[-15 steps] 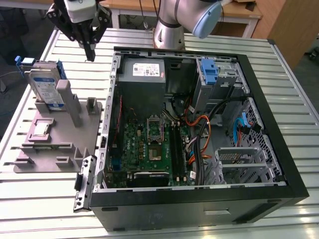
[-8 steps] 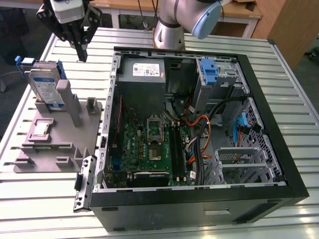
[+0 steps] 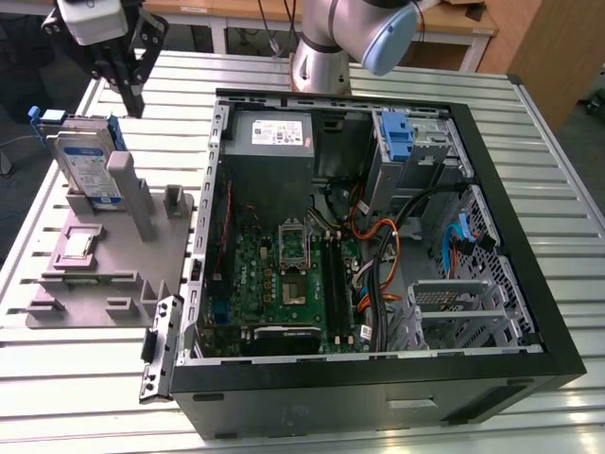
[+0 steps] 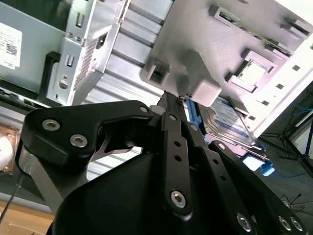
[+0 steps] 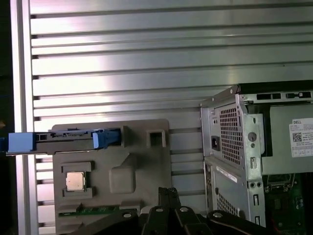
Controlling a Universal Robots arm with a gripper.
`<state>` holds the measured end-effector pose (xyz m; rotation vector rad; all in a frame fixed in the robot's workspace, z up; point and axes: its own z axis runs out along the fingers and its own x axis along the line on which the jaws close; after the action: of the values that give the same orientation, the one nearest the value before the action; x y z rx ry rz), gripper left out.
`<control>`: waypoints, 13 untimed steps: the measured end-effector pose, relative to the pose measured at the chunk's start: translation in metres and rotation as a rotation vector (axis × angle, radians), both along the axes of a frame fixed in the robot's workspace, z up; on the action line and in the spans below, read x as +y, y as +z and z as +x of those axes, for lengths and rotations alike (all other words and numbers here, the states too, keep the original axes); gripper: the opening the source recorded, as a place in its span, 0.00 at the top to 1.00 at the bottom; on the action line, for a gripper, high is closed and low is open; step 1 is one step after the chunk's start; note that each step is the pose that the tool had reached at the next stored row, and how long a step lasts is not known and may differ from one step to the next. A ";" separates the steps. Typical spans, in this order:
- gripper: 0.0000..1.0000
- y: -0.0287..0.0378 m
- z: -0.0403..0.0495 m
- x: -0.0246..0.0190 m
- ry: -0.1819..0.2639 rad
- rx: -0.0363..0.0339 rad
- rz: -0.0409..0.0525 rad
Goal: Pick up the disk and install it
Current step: 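Reach for the disk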
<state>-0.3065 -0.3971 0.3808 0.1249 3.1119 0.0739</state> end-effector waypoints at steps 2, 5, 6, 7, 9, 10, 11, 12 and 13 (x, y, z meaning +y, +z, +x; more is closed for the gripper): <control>0.89 -0.0005 -0.0064 0.0003 -0.001 -0.0001 0.0000; 0.89 -0.0010 -0.0144 0.0007 -0.002 0.0001 -0.0001; 0.89 -0.0012 -0.0169 0.0008 -0.002 0.0001 -0.0001; 0.89 -0.0013 -0.0192 0.0008 -0.002 0.0000 0.0000; 0.89 -0.0015 -0.0235 0.0009 -0.003 0.0000 0.0000; 0.89 -0.0016 -0.0258 0.0010 -0.003 0.0000 0.0000; 0.89 -0.0018 -0.0280 0.0011 -0.004 0.0000 0.0000; 0.89 -0.0019 -0.0303 0.0011 -0.004 -0.0001 0.0000; 0.89 -0.0020 -0.0326 0.0012 -0.004 0.0000 0.0000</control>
<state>-0.3391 -0.3959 0.3788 0.1313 3.1115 0.0738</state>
